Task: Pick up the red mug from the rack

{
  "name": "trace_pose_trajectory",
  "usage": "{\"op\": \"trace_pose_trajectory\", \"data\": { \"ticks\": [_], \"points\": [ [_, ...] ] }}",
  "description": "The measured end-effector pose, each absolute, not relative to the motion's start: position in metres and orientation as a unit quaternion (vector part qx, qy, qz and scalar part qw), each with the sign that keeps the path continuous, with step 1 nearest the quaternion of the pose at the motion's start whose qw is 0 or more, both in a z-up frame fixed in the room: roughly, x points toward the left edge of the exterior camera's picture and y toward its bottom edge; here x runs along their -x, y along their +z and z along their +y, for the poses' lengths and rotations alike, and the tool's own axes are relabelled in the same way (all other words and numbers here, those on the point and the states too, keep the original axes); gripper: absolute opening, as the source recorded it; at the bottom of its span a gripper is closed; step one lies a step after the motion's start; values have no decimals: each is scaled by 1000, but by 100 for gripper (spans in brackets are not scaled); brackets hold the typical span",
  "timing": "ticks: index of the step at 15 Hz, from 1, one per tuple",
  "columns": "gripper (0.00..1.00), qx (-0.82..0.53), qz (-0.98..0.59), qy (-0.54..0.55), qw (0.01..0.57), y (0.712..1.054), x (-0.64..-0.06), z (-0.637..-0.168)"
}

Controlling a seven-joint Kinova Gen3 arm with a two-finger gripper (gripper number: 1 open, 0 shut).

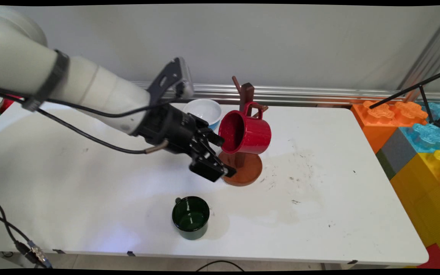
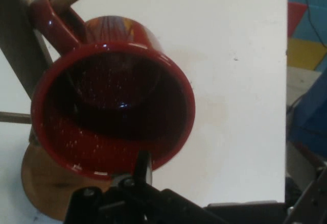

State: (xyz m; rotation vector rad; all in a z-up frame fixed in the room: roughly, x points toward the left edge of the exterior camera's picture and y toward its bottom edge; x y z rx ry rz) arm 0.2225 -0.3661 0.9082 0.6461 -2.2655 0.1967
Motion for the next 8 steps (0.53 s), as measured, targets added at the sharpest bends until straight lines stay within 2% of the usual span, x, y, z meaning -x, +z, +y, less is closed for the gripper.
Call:
{"op": "trace_pose_trajectory", "data": {
  "ticks": [8],
  "points": [
    [100, -278, -873, 101, 388, 878, -188, -372]
  ]
}}
